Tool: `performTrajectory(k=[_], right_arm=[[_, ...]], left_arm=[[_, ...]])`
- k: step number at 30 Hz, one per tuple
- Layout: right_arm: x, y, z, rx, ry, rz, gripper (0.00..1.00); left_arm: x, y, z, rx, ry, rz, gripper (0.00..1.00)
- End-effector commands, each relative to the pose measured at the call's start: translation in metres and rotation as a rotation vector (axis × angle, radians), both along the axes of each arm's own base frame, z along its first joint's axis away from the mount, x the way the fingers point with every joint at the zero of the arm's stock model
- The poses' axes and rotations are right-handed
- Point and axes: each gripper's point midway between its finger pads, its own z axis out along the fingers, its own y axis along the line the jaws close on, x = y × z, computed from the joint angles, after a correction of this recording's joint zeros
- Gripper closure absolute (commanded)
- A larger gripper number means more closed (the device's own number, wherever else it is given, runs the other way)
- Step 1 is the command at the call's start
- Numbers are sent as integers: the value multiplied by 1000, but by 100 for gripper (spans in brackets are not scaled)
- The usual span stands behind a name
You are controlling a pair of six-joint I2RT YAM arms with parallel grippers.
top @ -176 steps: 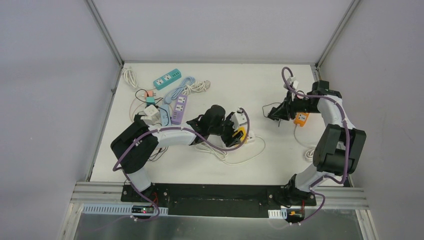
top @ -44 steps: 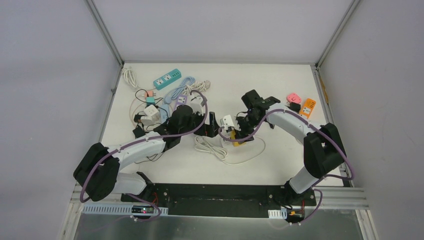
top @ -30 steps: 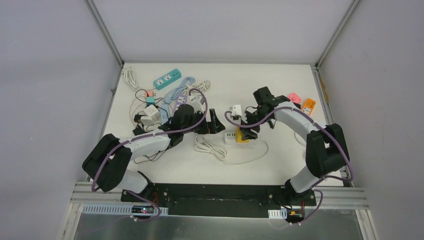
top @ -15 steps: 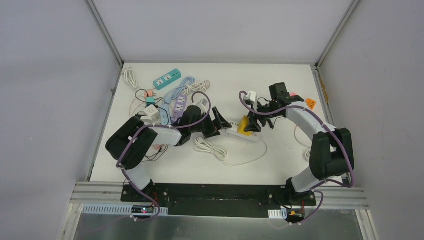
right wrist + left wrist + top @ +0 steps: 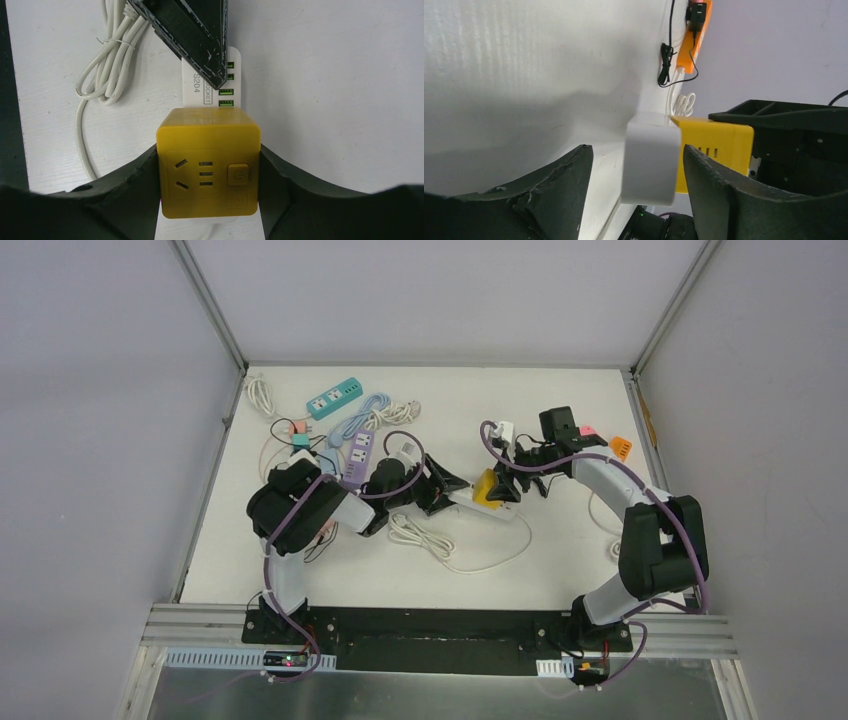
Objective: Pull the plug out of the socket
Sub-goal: Remove the plug from the socket.
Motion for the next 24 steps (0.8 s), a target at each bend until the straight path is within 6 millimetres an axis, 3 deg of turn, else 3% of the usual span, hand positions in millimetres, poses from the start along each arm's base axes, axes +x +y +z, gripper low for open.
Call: performTrajectory(k=[1,3,8,12,17,24], right_arm=[[9,10,22,87,-66,21,100],[1,13,23,119,54,-37,100],[1,13,15,116,94,-67,100],[-1,13,6,39,80,-91,100],[-22,25,0,-53,27,-14,100],[8,10,5,98,212,-202,100]], left_arm=[[3,-12,32,-127,-46,-20,37],[3,-14,32,-122,-50,-29,48],[3,-19,33,-127,-56,-52,80],[4,-19,33,-150,-47,-47,97],[7,-18,33,-154,-46,-34,100],[5,-17,29,-141,-44,-33,100]])
